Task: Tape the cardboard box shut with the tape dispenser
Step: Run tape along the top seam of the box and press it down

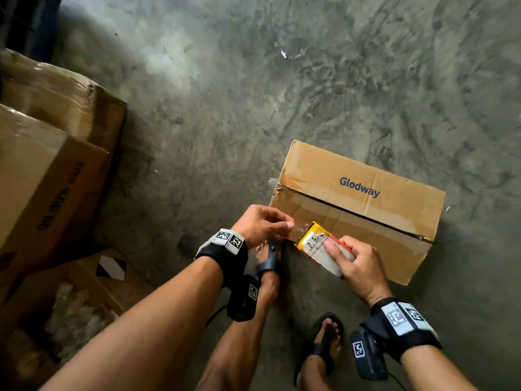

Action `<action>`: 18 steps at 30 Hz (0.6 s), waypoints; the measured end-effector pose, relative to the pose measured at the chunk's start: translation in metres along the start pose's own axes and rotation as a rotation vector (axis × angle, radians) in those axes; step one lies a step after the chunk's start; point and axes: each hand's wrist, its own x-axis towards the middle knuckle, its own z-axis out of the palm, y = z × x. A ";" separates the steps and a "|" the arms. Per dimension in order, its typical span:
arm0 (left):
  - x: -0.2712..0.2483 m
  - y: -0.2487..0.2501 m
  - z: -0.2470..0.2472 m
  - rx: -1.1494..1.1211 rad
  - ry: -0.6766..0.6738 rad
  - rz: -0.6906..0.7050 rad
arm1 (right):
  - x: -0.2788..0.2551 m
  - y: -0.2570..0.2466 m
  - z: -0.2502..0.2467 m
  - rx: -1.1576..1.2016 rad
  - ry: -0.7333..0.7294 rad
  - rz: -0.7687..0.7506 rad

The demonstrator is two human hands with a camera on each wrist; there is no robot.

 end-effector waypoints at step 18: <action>0.075 -0.013 -0.019 -0.118 0.366 0.191 | 0.098 -0.020 -0.006 -0.167 0.043 -0.132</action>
